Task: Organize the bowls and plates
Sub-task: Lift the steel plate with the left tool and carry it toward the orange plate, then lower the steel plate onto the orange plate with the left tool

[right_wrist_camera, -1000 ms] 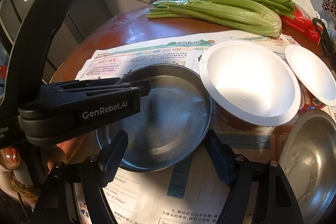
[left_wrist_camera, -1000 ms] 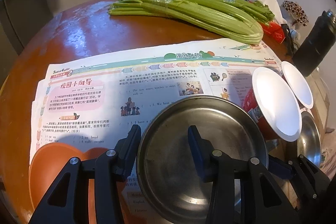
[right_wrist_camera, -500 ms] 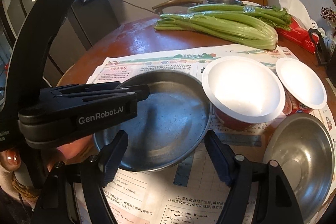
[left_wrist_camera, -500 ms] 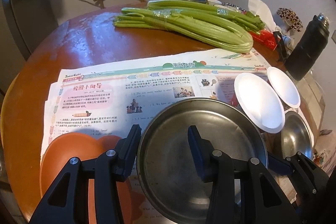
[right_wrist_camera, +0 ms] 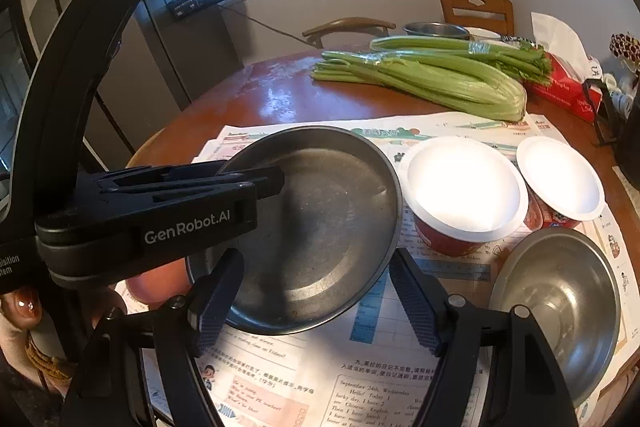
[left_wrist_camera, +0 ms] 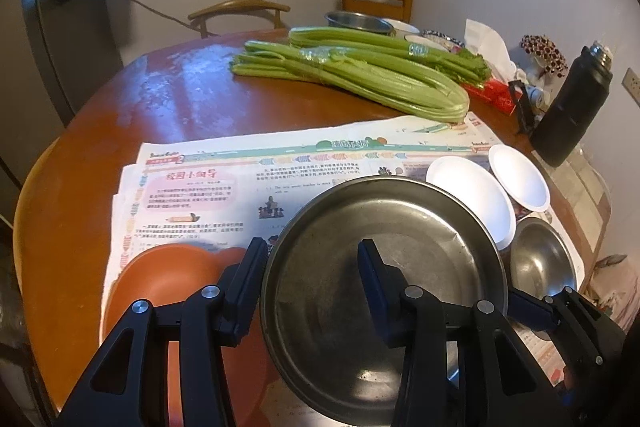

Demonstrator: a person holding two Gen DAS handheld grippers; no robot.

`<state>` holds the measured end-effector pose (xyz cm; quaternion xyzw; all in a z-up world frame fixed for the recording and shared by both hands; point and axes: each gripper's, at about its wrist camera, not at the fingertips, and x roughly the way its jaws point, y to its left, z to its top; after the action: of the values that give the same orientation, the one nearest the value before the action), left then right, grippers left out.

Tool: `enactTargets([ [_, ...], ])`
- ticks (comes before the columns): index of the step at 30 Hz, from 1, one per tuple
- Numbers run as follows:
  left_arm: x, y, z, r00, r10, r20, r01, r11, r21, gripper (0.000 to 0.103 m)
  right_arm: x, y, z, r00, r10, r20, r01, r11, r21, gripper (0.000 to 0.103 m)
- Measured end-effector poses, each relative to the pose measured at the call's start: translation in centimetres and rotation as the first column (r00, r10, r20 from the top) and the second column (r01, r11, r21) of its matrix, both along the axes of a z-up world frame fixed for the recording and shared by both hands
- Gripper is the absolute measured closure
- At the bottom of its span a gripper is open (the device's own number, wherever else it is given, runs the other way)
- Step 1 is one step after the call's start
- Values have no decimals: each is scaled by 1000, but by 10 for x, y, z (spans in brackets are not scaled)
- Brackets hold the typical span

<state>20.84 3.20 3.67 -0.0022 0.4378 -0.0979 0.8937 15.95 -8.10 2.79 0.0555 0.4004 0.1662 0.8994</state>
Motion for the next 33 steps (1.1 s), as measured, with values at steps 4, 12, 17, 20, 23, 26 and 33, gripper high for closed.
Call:
enactTargets([
  [4, -10, 9, 8, 1000, 14, 17, -13, 1000, -5, 55, -7, 6, 8, 1000, 12, 19, -12, 1000, -3, 28],
  [12, -29, 31, 23, 998, 45, 50, -44, 999, -16, 55, -22, 24, 25, 997, 52, 65, -51, 999, -18, 27],
  [17, -38, 51, 32, 995, 72, 66, -71, 997, -27, 55, -27, 38, 36, 993, 84, 88, -82, 996, -27, 27],
  [20, -43, 63, 37, 993, 93, 74, -91, 996, -25, 55, -28, 48, 41, 989, 107, 101, -104, 994, -35, 27],
  [23, -48, 77, 40, 990, 117, 80, -116, 993, -19, 55, -30, 60, 47, 984, 135, 118, -131, 990, -45, 27],
  [26, -49, 89, 40, 988, 132, 78, -131, 991, -20, 55, -27, 70, 51, 978, 163, 129, -158, 986, -48, 27],
  [33, -53, 111, 29, 985, 160, 61, -158, 987, -29, 55, -21, 89, 47, 972, 203, 116, -198, 979, -53, 27],
])
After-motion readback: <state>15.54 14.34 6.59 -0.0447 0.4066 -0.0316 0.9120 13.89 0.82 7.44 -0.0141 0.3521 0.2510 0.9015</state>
